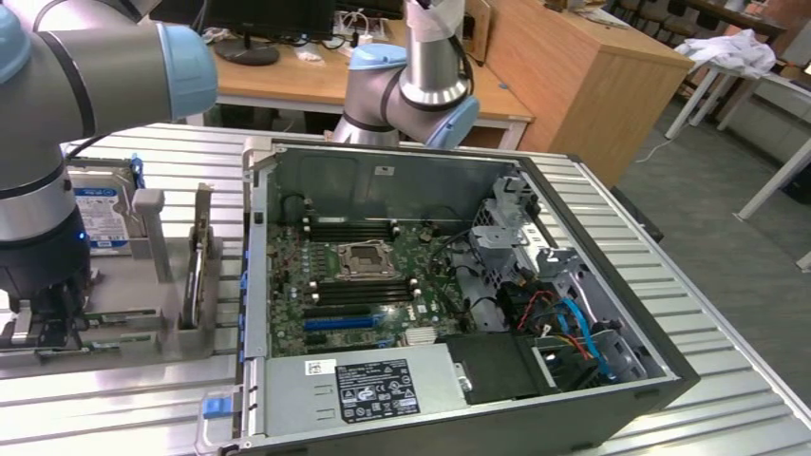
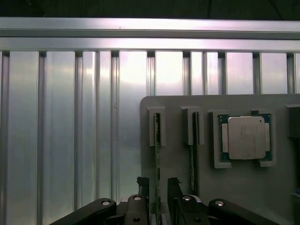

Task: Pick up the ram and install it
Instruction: 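Pick up the ram and move it above insertion slot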

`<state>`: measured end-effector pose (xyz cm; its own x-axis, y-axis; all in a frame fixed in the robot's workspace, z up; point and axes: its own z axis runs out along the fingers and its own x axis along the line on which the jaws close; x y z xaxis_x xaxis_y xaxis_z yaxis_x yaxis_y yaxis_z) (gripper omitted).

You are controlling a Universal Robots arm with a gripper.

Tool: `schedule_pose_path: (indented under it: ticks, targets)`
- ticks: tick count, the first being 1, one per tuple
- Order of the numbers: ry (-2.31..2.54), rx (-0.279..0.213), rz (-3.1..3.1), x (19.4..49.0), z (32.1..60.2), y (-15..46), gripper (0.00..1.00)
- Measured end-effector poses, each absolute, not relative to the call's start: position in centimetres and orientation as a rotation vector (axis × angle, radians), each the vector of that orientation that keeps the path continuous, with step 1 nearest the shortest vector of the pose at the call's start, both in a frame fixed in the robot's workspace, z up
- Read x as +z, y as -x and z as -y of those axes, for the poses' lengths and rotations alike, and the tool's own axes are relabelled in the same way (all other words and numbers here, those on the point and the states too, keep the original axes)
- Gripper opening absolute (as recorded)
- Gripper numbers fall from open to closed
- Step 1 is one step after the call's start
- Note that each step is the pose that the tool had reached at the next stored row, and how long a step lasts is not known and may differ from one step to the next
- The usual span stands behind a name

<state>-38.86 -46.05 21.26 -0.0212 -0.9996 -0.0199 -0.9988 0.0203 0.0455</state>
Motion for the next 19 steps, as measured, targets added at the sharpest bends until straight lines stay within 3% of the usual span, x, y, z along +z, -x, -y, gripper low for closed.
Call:
schedule_pose_path:
  ticks: [19]
  targets:
    - [-2.185,-0.072,2.231,20.38,46.03,38.87,0.3]
